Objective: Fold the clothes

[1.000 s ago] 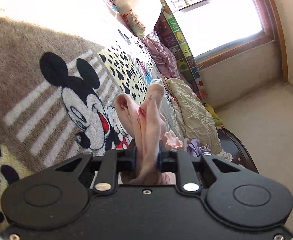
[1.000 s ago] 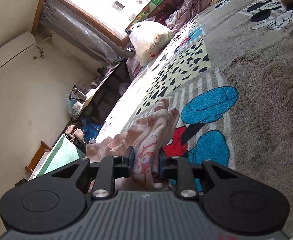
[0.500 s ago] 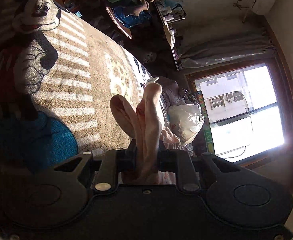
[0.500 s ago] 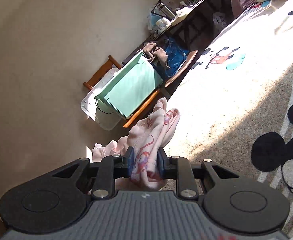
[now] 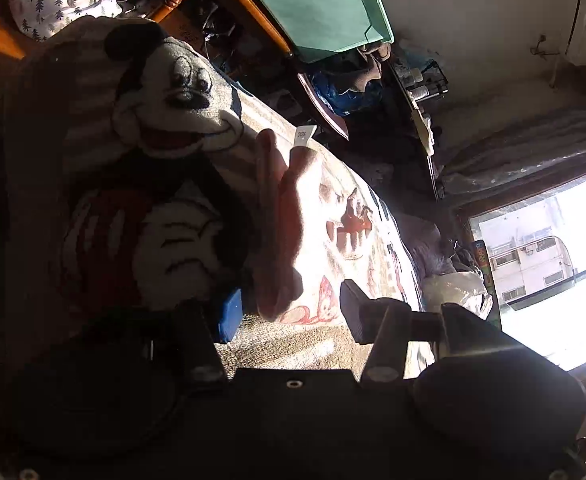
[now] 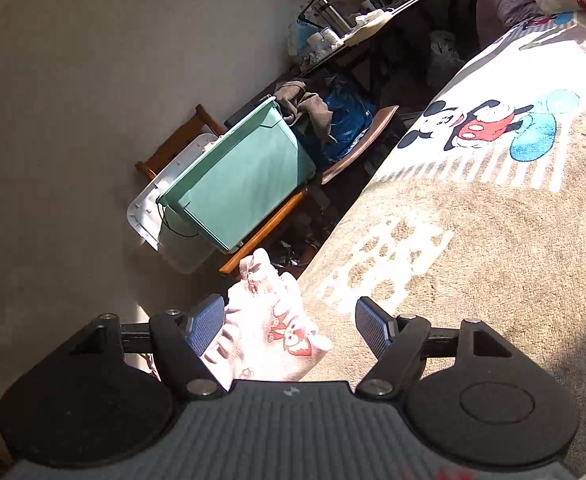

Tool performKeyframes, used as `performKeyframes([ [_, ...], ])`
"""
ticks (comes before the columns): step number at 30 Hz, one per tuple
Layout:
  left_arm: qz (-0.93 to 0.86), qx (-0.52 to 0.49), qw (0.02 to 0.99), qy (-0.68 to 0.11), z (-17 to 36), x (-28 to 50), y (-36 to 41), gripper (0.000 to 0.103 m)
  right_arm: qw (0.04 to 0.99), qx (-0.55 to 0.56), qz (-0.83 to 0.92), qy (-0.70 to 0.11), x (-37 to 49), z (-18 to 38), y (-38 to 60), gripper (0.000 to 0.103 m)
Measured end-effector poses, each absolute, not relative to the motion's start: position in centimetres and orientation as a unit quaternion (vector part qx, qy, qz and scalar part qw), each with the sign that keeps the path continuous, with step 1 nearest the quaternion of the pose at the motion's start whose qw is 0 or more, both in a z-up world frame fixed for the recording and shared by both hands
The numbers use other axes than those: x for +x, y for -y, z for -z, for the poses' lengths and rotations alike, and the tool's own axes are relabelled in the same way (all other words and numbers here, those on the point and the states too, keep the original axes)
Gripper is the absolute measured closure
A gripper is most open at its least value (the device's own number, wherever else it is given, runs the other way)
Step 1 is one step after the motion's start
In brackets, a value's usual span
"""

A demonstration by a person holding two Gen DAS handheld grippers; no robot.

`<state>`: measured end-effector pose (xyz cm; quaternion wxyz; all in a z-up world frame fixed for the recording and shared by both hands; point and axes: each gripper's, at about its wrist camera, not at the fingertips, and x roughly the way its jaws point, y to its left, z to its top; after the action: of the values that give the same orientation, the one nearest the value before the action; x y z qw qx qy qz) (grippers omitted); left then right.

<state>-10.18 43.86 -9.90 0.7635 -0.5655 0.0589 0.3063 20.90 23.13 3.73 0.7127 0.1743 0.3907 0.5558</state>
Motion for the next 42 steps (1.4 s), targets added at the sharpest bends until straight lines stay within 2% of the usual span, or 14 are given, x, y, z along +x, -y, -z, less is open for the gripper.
performKeyframes([
  [5,-0.31,-0.497,0.808,-0.06,8.1,-11.1,-43.1,0.054,0.711,0.143,-0.552,-0.411,19.1,-0.6,-13.5,0.03],
  [10,-0.263,-0.415,0.869,-0.06,5.0,-7.1,-43.9,0.054,0.735,0.159,-0.503,-0.426,17.0,2.4,-4.1,0.03],
  [13,-0.263,-0.37,0.885,-0.105,5.7,-3.5,-45.1,0.054,0.749,0.192,-0.472,-0.424,15.2,3.0,1.7,0.029],
  [15,-0.273,-0.383,0.871,-0.141,7.9,-1.7,-46.2,0.057,0.76,0.213,-0.45,-0.418,13.9,3.6,5.5,0.029],
  [16,-0.268,-0.396,0.869,-0.126,8.5,-1.8,-46.6,0.051,0.766,0.221,-0.438,-0.415,13.4,3.8,7.0,0.029],
  [19,-0.227,-0.487,0.84,-0.072,7.6,-4.4,-47.4,0.051,0.782,0.248,-0.403,-0.406,11.9,4.7,11.3,0.029],
  [21,-0.214,-0.503,0.837,-0.024,7.1,-6.4,-47.4,0.043,0.791,0.268,-0.379,-0.399,10.9,5.4,13.8,0.028],
  [23,-0.234,-0.51,0.827,-0.044,8.1,-6.6,-48.0,0.036,0.798,0.285,-0.362,-0.389,10.0,5.8,15.9,0.026],
  [27,-0.271,-0.482,0.83,-0.073,8.1,-6.9,-48.3,0.04,0.811,0.298,-0.344,-0.368,8.5,6.7,18.1,0.022],
  [32,-0.244,-0.372,0.892,-0.075,1.2,-6.7,-41.8,0.037,0.834,0.276,-0.322,-0.353,7.5,7.0,18.9,0.014],
  [34,-0.211,-0.352,0.909,-0.075,-0.7,-6.1,-37.6,0.029,0.851,0.256,-0.299,-0.346,7.0,6.6,19.0,0.012],
  [35,-0.195,-0.343,0.915,-0.081,-1.4,-5.7,-35.7,0.019,0.857,0.252,-0.288,-0.345,6.8,6.5,19.1,0.009],
  [38,-0.109,-0.324,0.931,-0.125,-2.3,-2.7,-28.6,0.013,0.875,0.227,-0.253,-0.344,6.7,6.1,19.5,0.001],
  [42,-0.032,-0.283,0.936,-0.207,-2.2,1.7,-19.0,0.0,0.894,0.195,-0.212,-0.342,6.5,5.6,20.4,0.0],
])
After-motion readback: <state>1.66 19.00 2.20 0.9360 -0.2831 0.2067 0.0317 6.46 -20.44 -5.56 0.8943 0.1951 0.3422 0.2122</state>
